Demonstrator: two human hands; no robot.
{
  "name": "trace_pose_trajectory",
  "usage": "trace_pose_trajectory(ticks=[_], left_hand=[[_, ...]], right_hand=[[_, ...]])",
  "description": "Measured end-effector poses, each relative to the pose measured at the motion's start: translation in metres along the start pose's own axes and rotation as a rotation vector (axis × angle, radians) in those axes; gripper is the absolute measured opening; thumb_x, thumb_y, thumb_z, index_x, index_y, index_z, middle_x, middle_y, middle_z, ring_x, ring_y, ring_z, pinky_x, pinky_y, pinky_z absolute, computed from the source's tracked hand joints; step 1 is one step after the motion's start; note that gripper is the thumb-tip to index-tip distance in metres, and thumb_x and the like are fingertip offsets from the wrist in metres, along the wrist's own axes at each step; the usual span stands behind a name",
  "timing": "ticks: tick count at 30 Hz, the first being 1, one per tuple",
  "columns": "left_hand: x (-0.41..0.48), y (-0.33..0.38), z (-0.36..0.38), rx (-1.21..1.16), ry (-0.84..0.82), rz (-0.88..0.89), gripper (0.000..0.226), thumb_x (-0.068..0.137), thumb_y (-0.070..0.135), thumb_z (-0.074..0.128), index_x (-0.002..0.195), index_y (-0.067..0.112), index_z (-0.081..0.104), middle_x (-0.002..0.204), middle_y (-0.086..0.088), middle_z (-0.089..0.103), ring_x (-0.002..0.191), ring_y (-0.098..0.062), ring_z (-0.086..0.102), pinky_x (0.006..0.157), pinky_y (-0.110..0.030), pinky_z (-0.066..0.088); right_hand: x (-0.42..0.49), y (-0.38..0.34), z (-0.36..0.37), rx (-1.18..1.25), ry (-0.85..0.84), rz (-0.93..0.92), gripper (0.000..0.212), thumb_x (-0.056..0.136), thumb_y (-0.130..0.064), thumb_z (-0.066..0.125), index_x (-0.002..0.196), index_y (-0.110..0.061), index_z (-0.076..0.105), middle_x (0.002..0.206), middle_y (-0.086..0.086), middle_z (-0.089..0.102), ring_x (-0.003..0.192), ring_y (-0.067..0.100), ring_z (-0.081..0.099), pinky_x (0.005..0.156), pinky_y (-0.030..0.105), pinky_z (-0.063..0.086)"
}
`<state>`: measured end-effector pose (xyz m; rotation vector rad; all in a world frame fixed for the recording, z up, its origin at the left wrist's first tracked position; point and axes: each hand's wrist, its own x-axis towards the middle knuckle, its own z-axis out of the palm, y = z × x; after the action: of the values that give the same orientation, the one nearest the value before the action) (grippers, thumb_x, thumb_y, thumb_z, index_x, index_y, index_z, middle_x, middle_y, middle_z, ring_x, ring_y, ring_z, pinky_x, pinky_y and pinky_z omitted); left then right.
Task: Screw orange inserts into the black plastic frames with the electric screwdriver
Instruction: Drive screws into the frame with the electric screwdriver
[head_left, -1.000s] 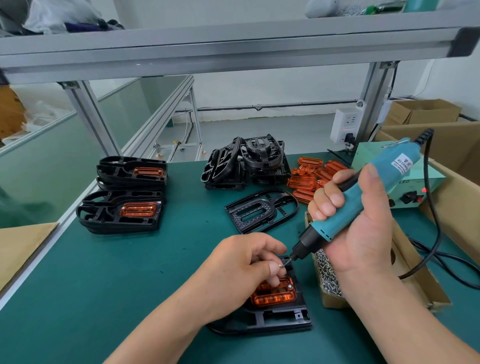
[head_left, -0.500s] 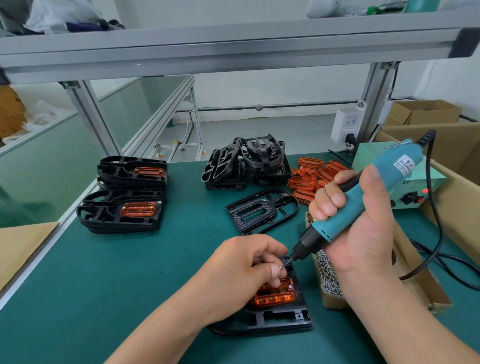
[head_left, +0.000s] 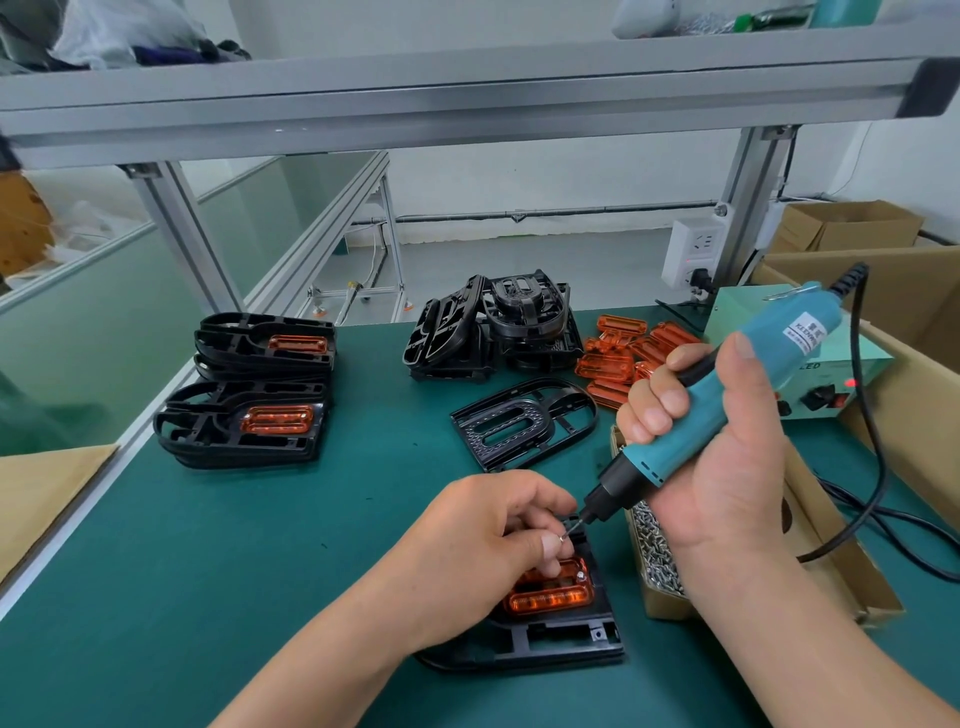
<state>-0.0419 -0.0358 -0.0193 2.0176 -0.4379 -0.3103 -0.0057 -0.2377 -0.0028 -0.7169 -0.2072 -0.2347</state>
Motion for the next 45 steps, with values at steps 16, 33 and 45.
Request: trace_pose_trajectory(ticks=[16, 33, 45], left_hand=[[0.001, -0.004, 0.002, -0.023, 0.085, -0.006, 0.027, 0.090, 0.020, 0.067, 0.108, 0.040, 0.069, 0.088, 0.012, 0.079, 0.094, -0.004, 0.075, 0.095, -0.036, 0.057], [0.001, -0.003, -0.008, 0.115, 0.077, 0.068, 0.028, 0.092, 0.038, 0.073, 0.115, 0.051, 0.066, 0.104, 0.026, 0.075, 0.096, 0.006, 0.068, 0.086, -0.025, 0.048], [-0.003, -0.018, -0.059, 0.517, -0.002, -0.111, 0.017, 0.096, 0.050, 0.065, 0.107, 0.039, 0.073, 0.095, 0.020, 0.070, 0.089, 0.003, 0.064, 0.087, -0.028, 0.055]], right_hand=[[0.000, 0.001, 0.002, -0.040, -0.088, -0.003, 0.038, 0.094, -0.057, 0.068, 0.097, -0.019, 0.064, 0.072, -0.003, 0.051, 0.062, 0.012, 0.049, 0.062, 0.026, 0.046], [-0.002, 0.006, 0.000, -0.033, -0.046, 0.031, 0.042, 0.093, -0.059, 0.071, 0.098, -0.018, 0.063, 0.073, -0.003, 0.048, 0.063, 0.012, 0.048, 0.062, 0.025, 0.047], [-0.011, 0.016, 0.009, -0.071, -0.092, 0.079, 0.044, 0.088, -0.058, 0.077, 0.097, -0.017, 0.061, 0.070, -0.002, 0.049, 0.059, 0.012, 0.049, 0.058, 0.025, 0.047]])
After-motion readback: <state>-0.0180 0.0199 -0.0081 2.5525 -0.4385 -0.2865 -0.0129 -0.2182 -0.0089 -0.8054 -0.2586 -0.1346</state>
